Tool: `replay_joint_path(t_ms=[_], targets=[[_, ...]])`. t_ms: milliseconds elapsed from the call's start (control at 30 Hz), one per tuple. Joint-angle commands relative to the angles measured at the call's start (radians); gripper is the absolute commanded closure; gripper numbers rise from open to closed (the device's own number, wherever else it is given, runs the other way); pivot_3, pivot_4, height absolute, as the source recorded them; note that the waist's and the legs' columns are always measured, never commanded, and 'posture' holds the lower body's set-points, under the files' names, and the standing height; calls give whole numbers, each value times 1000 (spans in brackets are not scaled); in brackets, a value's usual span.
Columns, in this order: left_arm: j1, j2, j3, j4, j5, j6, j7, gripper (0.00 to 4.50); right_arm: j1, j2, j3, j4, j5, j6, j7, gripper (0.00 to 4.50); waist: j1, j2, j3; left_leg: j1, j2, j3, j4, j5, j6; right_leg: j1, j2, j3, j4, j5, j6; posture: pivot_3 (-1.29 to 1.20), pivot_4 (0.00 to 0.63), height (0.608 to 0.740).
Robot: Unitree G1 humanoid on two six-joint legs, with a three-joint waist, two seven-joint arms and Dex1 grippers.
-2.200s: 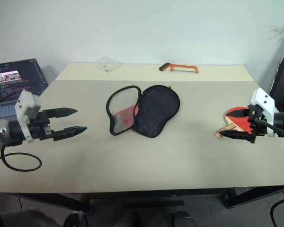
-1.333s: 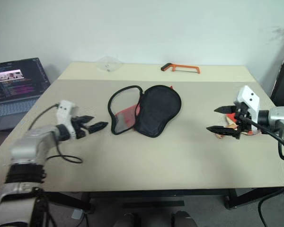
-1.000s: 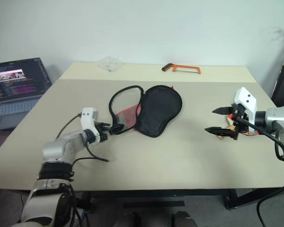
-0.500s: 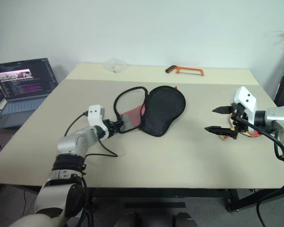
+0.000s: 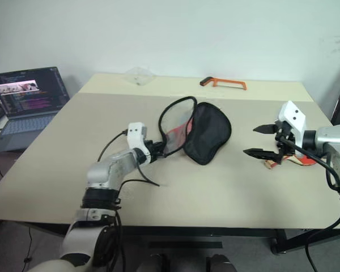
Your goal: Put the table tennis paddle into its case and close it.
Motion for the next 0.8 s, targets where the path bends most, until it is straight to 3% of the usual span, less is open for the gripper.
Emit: replay_joint_path(t_ms=[33, 433, 800], targets=[[-51, -6, -16, -38, 45, -55, 64, 4445, -7, -3, -27, -27, 5, -5, -13, 0, -2, 0, 0, 0, 0, 0, 0, 0, 0, 0, 0, 0, 0, 0, 0, 0, 150, 740], [-77, 52, -127, -25, 247, -136, 171, 4445, -2, 1, -31, -39, 18, 3, -30, 0, -2, 0, 0, -3, 0, 0, 0, 0, 0, -1, 0, 0, -5, 2, 2, 0, 150, 740], [-82, -81, -188, -180, 260, -16, 220, 4445, 0, 6, -38, -49, 27, 9, -48, 0, 1, 0, 0, -5, -1, 0, 0, 0, 0, -2, 0, 0, -5, 2, 2, 0, 150, 740]])
